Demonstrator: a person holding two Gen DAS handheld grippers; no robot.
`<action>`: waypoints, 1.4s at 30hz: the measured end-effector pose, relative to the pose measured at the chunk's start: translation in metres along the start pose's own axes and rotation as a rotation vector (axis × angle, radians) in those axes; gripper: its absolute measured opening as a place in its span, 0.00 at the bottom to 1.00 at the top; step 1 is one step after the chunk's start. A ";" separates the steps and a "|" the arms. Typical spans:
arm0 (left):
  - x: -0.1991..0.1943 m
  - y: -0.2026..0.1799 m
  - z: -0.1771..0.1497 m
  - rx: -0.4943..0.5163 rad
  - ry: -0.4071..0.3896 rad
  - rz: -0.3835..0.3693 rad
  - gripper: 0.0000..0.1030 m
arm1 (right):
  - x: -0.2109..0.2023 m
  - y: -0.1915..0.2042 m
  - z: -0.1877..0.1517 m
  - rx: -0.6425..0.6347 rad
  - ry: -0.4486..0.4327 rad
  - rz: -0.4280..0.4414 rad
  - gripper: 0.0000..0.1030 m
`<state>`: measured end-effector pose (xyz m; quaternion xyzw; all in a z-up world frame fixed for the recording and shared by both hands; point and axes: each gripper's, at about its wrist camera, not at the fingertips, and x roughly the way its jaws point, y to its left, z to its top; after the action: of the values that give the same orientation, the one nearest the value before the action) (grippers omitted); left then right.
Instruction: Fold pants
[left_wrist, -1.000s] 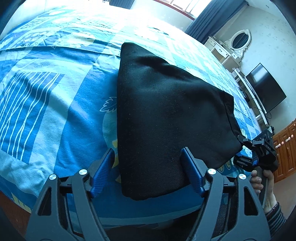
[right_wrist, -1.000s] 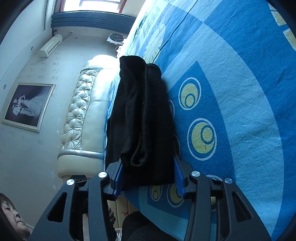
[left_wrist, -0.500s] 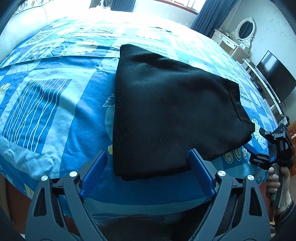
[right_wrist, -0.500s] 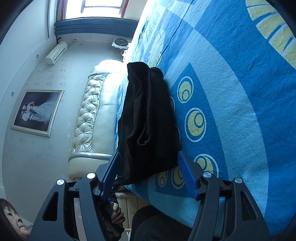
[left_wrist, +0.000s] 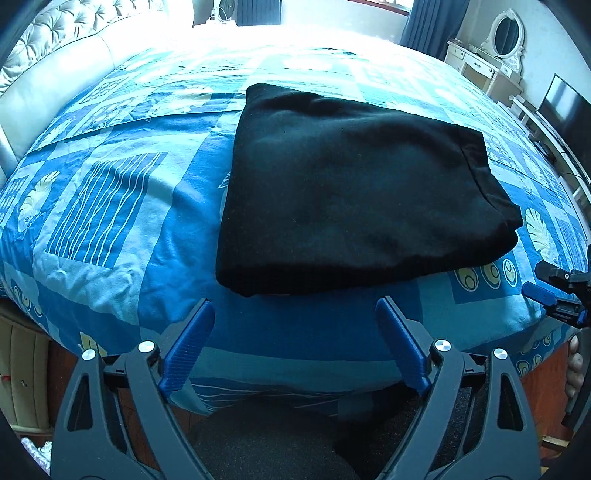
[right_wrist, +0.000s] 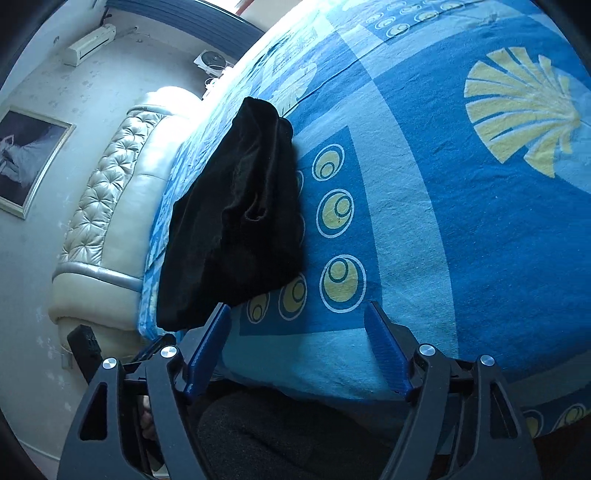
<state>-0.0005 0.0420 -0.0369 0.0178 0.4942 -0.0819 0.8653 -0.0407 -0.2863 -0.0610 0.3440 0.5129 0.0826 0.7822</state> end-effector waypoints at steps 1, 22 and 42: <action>-0.002 -0.003 -0.001 0.011 -0.004 0.006 0.86 | -0.003 0.004 -0.001 -0.023 -0.020 -0.047 0.72; -0.028 -0.014 -0.006 0.001 -0.118 0.062 0.87 | -0.002 0.076 -0.041 -0.363 -0.168 -0.350 0.75; -0.040 -0.021 -0.006 0.014 -0.154 0.090 0.88 | 0.000 0.074 -0.047 -0.360 -0.151 -0.356 0.76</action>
<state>-0.0289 0.0271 -0.0047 0.0395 0.4242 -0.0476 0.9035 -0.0645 -0.2093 -0.0262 0.1089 0.4825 0.0076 0.8691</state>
